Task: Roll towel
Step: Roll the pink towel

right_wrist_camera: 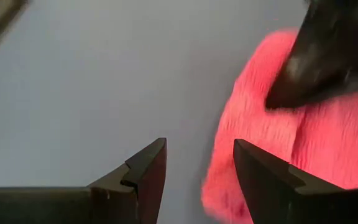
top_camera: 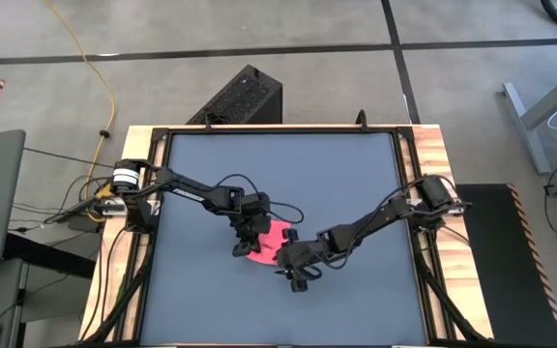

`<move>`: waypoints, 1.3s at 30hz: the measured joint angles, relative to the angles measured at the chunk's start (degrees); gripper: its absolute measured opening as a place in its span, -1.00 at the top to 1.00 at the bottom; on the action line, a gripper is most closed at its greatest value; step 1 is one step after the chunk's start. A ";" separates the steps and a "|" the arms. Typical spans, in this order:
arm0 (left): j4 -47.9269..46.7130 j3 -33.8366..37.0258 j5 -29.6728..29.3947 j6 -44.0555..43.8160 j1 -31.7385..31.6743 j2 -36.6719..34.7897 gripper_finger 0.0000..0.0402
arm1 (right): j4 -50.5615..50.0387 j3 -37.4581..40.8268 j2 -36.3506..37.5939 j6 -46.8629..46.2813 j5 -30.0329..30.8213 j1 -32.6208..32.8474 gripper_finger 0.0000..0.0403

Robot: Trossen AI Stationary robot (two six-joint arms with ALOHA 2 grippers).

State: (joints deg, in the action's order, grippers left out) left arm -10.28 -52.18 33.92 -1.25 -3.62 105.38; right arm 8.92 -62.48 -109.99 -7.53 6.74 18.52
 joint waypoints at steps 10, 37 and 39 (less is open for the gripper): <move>-0.83 0.00 0.60 0.52 -0.04 0.00 1.00 | -3.46 0.04 0.02 -4.42 3.68 -0.33 -0.05; -4.10 0.00 9.96 10.71 -2.03 -0.66 1.00 | -4.19 1.14 -5.34 -11.78 13.07 0.61 0.22; -4.55 0.02 10.60 11.45 -2.56 -1.20 1.00 | -4.34 1.31 -5.32 -12.80 12.03 0.55 0.40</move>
State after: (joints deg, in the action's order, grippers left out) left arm -14.83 -52.16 44.51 10.20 -6.18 104.18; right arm 4.58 -61.17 -115.31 -20.33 18.77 19.08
